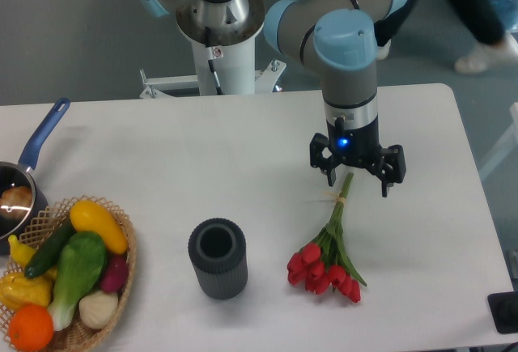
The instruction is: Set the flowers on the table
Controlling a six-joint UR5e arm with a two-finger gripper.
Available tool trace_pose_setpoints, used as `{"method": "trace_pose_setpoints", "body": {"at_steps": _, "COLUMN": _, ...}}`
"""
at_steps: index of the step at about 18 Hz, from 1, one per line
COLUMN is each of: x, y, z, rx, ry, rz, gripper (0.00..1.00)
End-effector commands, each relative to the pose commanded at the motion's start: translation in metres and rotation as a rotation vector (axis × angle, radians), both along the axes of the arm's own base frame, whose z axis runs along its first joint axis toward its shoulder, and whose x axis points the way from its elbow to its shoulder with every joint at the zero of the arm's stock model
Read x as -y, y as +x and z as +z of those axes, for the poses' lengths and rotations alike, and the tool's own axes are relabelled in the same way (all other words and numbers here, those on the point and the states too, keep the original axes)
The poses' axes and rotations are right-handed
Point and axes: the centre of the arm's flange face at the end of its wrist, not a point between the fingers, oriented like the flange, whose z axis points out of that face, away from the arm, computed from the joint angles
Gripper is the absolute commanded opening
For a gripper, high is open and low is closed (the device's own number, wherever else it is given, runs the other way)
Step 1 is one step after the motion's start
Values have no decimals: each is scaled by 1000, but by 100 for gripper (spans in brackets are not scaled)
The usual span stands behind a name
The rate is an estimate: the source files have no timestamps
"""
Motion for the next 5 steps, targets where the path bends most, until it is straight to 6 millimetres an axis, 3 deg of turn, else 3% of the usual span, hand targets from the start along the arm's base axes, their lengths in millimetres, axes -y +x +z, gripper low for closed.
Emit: {"method": "trace_pose_setpoints", "body": {"at_steps": 5, "x": 4, "y": -3, "z": 2, "rx": 1, "ry": 5, "rz": 6, "gripper": 100}}
